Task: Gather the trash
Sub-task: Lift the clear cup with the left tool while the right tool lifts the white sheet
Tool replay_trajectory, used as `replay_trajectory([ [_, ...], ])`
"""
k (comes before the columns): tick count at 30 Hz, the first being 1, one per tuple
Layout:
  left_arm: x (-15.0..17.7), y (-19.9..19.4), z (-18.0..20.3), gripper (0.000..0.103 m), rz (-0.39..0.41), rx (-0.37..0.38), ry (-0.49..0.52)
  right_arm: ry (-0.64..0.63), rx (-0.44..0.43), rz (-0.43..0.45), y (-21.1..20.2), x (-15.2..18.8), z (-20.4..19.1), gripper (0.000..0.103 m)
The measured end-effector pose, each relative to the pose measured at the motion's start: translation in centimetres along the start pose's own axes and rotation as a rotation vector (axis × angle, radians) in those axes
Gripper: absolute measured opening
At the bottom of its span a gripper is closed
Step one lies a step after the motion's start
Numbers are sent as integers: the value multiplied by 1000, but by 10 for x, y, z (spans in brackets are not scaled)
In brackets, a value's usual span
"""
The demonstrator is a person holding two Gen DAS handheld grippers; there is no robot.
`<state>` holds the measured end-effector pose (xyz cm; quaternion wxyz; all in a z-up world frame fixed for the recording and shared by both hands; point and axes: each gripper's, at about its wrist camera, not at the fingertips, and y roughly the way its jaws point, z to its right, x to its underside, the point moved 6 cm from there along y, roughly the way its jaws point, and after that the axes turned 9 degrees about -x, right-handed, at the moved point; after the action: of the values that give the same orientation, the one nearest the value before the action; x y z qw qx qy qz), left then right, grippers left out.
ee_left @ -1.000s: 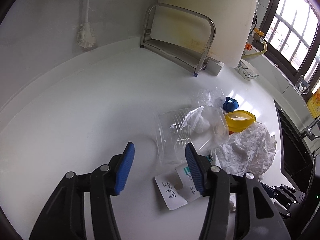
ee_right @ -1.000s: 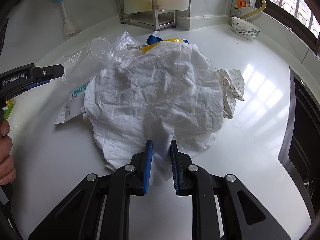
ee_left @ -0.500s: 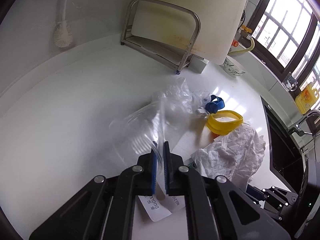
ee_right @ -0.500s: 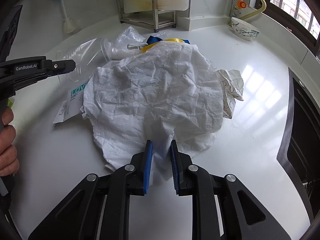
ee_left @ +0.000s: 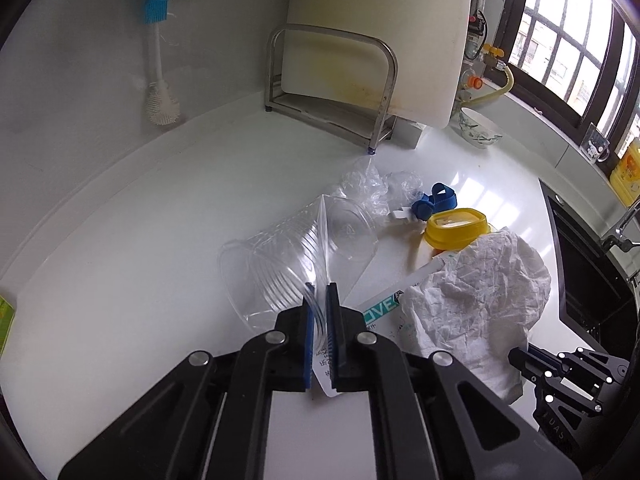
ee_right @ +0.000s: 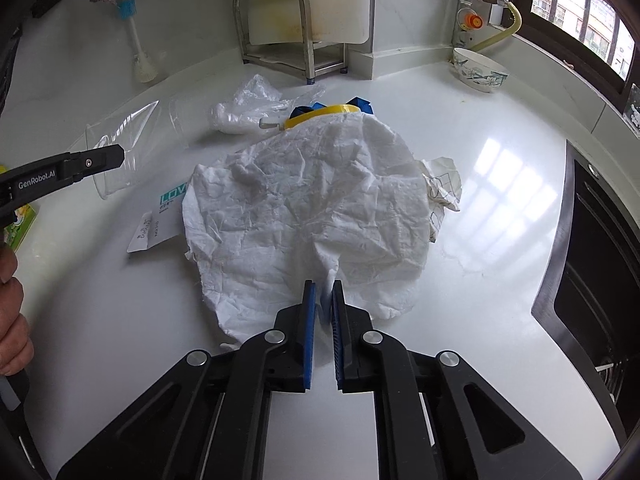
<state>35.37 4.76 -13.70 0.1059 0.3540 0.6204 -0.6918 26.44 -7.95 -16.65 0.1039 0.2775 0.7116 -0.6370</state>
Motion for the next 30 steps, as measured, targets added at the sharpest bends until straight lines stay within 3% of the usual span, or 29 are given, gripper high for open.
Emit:
replay_trajectory([
  [15,32,-51,9,6,-7,-79,6,-21,-39,51,-48,24,-7,8],
  [23,61,-80,18,6,-31,-111,-29,-15,-107,60,-63,41,5,8],
  [24,63,-83,20,6,-34,-110,-33,-8,-116,66,-63,41,8,14],
  [26,67,-89,24,6,-30,-110,-26,-1,-148,92,-64,38,11,40],
  [27,68,-91,26,6,-25,-114,-20,-2,-164,113,-64,34,11,59],
  [30,72,-95,27,6,-20,-121,-21,-43,-152,132,-56,24,8,61],
])
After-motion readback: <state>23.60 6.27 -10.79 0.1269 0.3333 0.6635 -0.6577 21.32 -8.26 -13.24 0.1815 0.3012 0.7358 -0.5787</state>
